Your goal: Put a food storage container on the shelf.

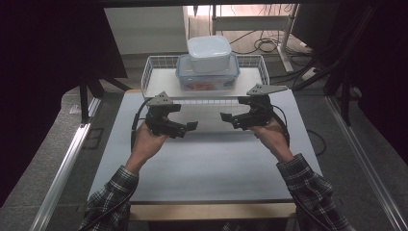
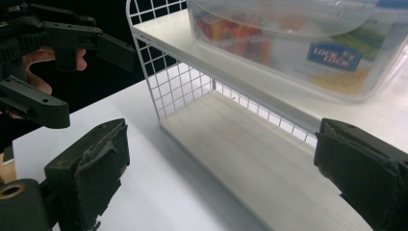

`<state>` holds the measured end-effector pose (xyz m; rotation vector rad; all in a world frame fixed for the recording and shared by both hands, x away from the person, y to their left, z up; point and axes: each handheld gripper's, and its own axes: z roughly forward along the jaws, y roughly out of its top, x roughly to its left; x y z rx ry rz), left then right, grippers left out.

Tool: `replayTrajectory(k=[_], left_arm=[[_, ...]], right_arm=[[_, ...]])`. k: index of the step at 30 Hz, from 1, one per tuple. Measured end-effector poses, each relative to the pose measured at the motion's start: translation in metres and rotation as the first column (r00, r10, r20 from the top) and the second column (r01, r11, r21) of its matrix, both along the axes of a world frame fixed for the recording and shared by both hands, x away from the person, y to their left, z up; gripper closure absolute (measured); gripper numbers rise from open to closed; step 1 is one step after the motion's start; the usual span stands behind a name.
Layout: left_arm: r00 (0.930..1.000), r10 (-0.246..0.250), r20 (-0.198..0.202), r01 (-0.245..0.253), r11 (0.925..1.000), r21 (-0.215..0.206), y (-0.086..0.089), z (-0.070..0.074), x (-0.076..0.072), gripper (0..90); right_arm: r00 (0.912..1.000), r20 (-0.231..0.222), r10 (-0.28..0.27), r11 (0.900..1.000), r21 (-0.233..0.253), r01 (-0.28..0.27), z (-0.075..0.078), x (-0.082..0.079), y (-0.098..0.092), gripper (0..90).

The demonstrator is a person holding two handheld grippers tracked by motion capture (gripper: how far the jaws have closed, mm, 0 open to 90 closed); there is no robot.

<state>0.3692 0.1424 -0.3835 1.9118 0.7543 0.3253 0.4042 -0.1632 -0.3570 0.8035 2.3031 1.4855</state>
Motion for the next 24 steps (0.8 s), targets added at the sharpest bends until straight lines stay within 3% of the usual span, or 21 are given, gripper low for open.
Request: replayTrajectory(k=[15,24], left_arm=[[0.9996,-0.009,-0.027,0.009,0.9999,0.008,0.0,-0.024,-0.012,3.8],[0.9999,-0.001,-0.014,0.001,0.9996,0.029,0.0,-0.036,-0.022,3.7]], right_arm=[[0.9999,-0.007,0.014,1.0,-0.021,-0.014,-0.021,-0.014,-0.003,3.7],[0.9994,-0.024,0.024,0.999,-0.032,-0.025,-0.035,-0.021,-0.007,3.0]])
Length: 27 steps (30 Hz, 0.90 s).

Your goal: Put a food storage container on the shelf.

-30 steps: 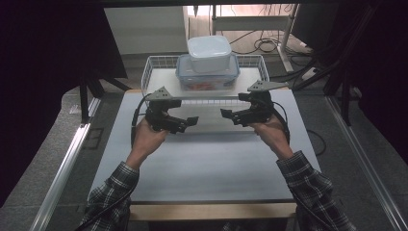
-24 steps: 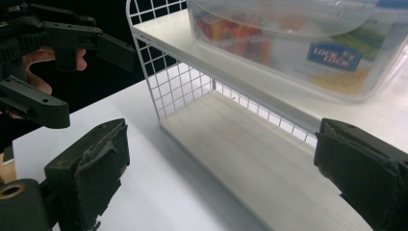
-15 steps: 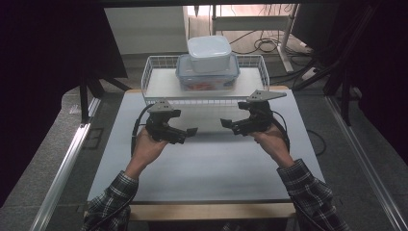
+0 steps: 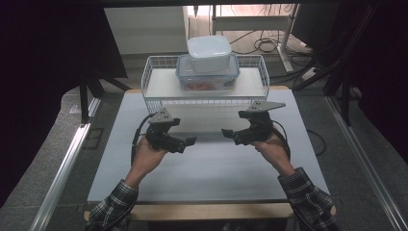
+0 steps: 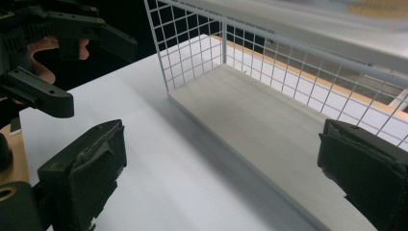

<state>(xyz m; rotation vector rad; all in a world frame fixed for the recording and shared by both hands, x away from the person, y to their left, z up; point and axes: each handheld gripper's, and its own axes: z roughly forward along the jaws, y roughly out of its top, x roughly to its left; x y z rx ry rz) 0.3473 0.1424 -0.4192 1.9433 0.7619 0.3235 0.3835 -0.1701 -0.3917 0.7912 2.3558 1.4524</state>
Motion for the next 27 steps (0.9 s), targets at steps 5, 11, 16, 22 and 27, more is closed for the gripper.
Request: replayTrajectory(k=[5,11,16,22,27], left_arm=[[1.0,0.005,0.003,-0.005,1.0,-0.002,0.002,-0.006,-0.006,3.7],[0.9997,0.014,-0.021,-0.014,0.9999,-0.009,0.006,-0.017,-0.012,3.7],[0.9992,0.029,-0.028,-0.03,0.9995,-0.007,0.01,-0.023,-0.017,3.7],[0.9989,0.036,-0.031,-0.036,0.9991,-0.022,0.013,-0.027,-0.024,2.9],[0.9988,0.037,-0.032,-0.037,0.9993,-0.009,0.013,-0.032,-0.029,2.6]], right_arm=[[1.0,0.0,-0.002,1.0,0.0,0.002,-0.007,-0.004,-0.002,2.8],[1.0,-0.007,-0.004,1.0,-0.008,0.004,-0.013,-0.009,-0.007,2.5],[0.9999,-0.005,-0.012,1.0,-0.014,0.012,-0.017,-0.014,-0.012,2.2],[0.9996,-0.018,-0.02,0.999,-0.025,0.019,-0.02,-0.021,-0.017,1.2],[0.9994,-0.024,-0.023,0.999,-0.025,0.022,-0.023,-0.025,-0.022,0.9]])
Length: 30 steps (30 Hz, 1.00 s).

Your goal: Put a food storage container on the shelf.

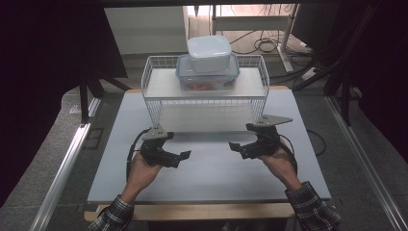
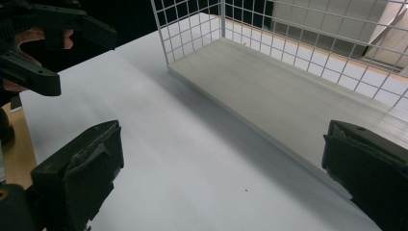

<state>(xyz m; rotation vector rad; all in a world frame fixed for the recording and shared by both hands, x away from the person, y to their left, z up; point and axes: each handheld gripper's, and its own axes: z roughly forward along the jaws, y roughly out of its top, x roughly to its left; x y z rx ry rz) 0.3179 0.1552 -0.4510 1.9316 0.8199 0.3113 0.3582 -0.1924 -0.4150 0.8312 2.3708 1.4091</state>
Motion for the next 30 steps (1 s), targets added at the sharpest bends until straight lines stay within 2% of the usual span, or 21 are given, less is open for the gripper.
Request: replayTrajectory(k=[7,10,19,25,30], left_arm=[[0.9999,0.007,-0.015,-0.006,0.9999,0.009,0.002,-0.009,-0.007,2.6],[0.9998,0.011,-0.019,-0.011,0.9999,0.006,0.003,-0.011,-0.01,2.6],[0.9994,0.027,-0.023,-0.026,0.9996,0.005,0.009,-0.016,-0.018,2.7],[0.9981,0.052,-0.035,-0.051,0.9986,0.011,0.018,-0.023,-0.025,2.6],[0.9974,0.061,-0.037,-0.061,0.9981,0.006,0.028,-0.026,-0.03,1.5]], right_arm=[[1.0,-0.005,0.0,1.0,-0.02,0.0,-0.01,-0.007,-0.004,0.3],[0.9998,-0.017,0.002,1.0,-0.015,-0.002,-0.013,-0.01,-0.006,0.4],[0.9999,-0.011,-0.011,1.0,-0.024,0.011,-0.019,-0.019,-0.013,0.1],[0.9995,-0.012,-0.031,0.999,-0.042,0.03,-0.024,-0.022,-0.019,0.0],[0.9988,-0.026,-0.041,0.998,-0.038,0.04,-0.026,-0.025,-0.025,0.0]])
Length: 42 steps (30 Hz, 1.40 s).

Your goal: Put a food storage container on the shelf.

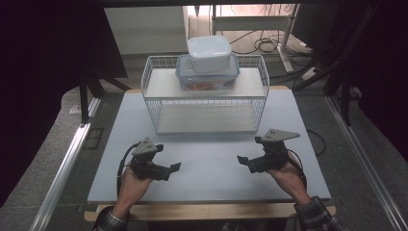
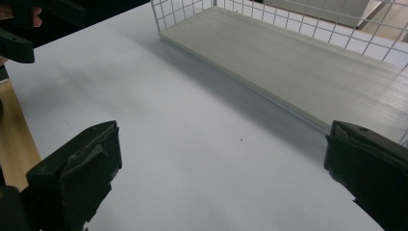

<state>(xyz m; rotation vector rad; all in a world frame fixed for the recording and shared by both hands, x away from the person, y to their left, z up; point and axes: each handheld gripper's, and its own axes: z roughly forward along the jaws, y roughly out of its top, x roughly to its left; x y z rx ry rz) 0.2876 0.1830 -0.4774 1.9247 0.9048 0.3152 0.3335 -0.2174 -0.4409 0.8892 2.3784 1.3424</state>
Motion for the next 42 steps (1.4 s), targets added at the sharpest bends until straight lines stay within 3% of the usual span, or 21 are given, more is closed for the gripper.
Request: replayTrajectory(k=[19,42], left_arm=[[0.9964,0.085,0.006,-0.085,0.9953,0.045,0.025,-0.012,-0.018,0.0],[0.9868,0.161,0.02,-0.162,0.9792,0.122,0.038,-0.038,-0.027,0.0]], right_arm=[[0.9982,0.017,-0.058,0.998,0.008,0.058,-0.007,-0.014,-0.026,0.0],[0.992,0.011,-0.126,0.99,-0.06,0.126,-0.035,-0.024,-0.047,0.0]])
